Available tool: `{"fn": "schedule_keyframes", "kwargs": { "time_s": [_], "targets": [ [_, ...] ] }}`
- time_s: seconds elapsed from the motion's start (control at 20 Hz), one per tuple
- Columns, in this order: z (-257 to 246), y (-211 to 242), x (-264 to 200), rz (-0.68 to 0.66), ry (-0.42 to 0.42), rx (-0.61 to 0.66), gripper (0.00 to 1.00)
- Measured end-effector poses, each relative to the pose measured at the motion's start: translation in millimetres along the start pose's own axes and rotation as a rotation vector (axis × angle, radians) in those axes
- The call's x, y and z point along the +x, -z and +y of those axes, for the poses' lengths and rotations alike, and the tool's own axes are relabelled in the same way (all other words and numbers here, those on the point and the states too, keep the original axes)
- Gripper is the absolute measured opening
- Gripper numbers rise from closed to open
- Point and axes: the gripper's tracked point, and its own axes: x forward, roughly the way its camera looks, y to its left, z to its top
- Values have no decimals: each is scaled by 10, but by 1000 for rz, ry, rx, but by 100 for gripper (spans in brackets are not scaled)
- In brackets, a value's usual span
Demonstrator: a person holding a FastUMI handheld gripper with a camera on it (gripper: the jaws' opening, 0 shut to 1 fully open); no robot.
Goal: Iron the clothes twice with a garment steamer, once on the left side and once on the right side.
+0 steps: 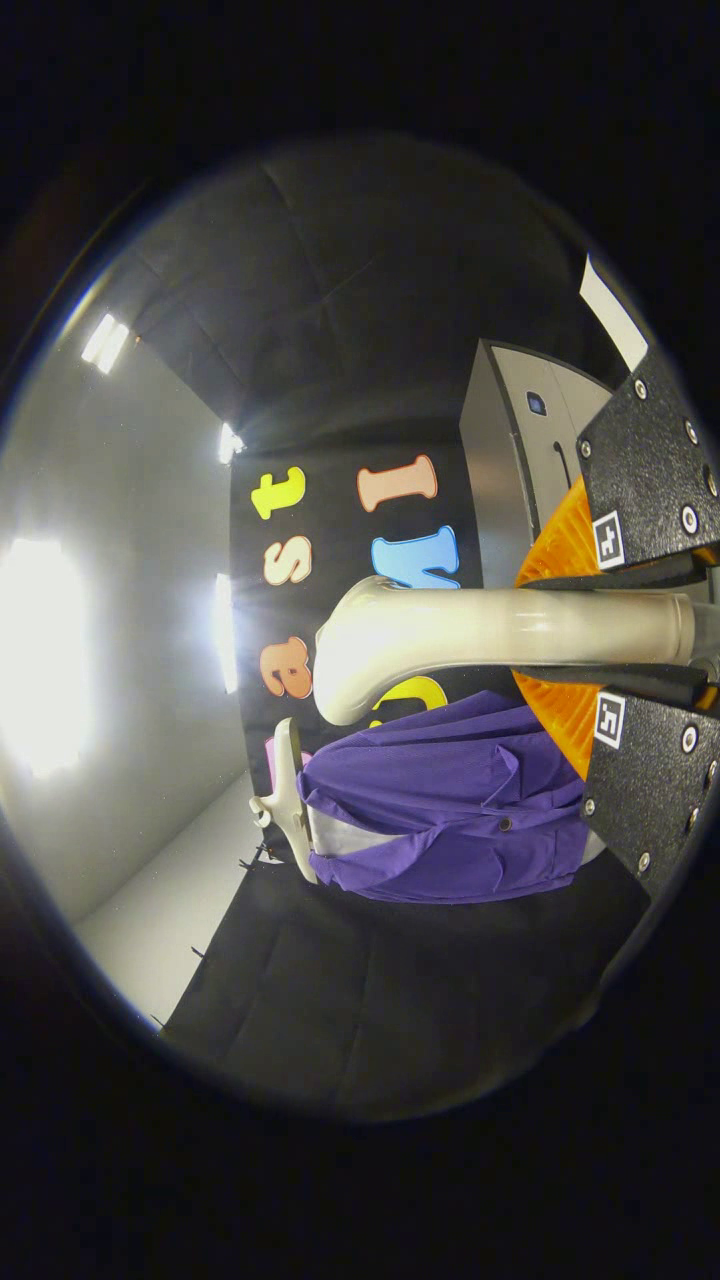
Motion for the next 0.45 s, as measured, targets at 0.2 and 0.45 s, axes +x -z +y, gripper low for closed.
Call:
{"fn": "schedule_keyframes", "kwargs": {
  "time_s": [0.2,0.45],
  "targets": [
    [-38,51,36,1,13,5,30],
    [-86,122,77,19,43,25,30]
  ]
}}
